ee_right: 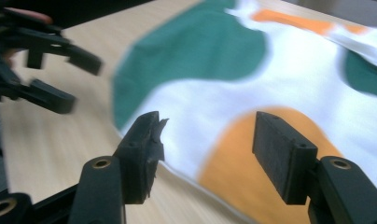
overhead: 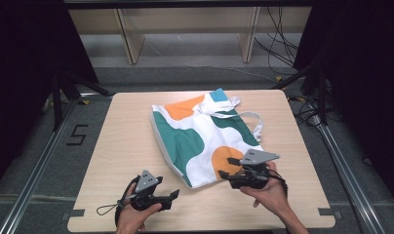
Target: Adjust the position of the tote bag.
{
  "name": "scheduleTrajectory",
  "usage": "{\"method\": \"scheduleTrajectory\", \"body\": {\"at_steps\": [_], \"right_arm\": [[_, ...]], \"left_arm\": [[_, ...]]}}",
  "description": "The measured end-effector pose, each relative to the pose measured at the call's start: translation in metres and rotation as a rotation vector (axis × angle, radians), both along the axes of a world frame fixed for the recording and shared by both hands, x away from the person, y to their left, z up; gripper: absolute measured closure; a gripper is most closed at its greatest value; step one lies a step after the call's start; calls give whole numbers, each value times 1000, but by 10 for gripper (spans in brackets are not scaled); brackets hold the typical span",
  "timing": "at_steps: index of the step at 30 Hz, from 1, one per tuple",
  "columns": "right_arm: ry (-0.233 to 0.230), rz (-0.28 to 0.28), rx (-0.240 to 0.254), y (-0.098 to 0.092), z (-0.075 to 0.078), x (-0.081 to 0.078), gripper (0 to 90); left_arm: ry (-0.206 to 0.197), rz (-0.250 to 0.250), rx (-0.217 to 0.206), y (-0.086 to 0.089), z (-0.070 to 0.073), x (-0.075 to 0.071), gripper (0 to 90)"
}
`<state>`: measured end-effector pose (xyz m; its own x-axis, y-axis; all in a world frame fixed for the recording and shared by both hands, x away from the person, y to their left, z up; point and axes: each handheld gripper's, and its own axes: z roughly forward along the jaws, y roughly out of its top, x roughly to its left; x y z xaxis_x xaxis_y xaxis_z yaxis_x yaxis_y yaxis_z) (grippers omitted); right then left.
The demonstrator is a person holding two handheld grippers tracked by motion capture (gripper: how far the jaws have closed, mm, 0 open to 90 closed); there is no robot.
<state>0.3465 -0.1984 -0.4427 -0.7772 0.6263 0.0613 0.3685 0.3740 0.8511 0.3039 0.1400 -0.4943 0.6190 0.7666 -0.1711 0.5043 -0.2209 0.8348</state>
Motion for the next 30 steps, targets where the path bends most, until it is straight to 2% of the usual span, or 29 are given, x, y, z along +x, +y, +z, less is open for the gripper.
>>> {"method": "scheduleTrajectory", "body": {"at_steps": [1,2,3,5,6,7,8,9,10,11,12,15,16,17,18,19,21,22,23,24,25,26,28,30], "right_arm": [[0,0,0,0,0,0,427],[14,-24,-21,-19,-8,-1,420],[28,-43,-25,-25,-11,-2,418],[77,-86,-23,-37,-18,-5,413],[48,-81,-37,-43,-21,-3,410],[65,-86,-34,-46,-24,-3,406],[93,-101,-27,-46,-25,-5,403],[80,-89,-44,-49,-26,-4,403],[80,-87,-36,-49,-27,-5,402],[60,-78,-45,-49,-28,-4,400],[79,-61,-44,-48,-29,-3,399],[67,-65,-54,-48,-30,-3,396],[61,-66,-60,-49,-29,-3,395],[81,-64,-50,-48,-30,-3,394],[93,-92,-41,-48,-29,-5,394],[76,-90,-50,-51,-29,-3,394],[77,-89,-44,-52,-29,-3,394],[73,-89,-42,-55,-29,-1,394],[78,-110,-39,-56,-29,-1,393],[83,-103,-35,-57,-29,-1,392],[74,-104,-44,-59,-28,0,392],[77,-116,-29,-59,-29,-1,392],[72,-118,-39,-62,-28,1,392],[89,-128,-27,-64,-29,1,391]], "left_arm": [[0,0,0,0,0,0,250],[1,-5,-27,-8,1,3,280],[5,-5,-32,-14,0,4,283],[14,-9,-23,-24,-1,7,302],[14,-9,-23,-24,-1,7,301],[27,10,-42,-39,-3,10,298],[25,18,-29,-44,-5,12,287],[27,30,-1,-49,-6,13,277],[24,47,28,-53,-8,15,274],[20,60,61,-55,-11,17,274],[16,81,73,-58,-13,20,277],[21,94,78,-57,-14,24,363],[7,104,48,-57,-15,27,376],[7,108,46,-57,-15,27,389],[-4,107,45,-56,-15,26,411],[-21,92,34,-55,-15,27,467],[-22,96,29,-54,-13,26,532],[-33,74,20,-48,-11,28,596],[-44,66,34,-46,-9,29,631],[-44,66,34,-46,-9,29,642],[-34,72,22,-42,-9,32,674],[-37,74,27,-40,-8,34,701],[-38,70,41,-37,-8,36,728],[-31,68,43,-31,-7,39,793]]}}
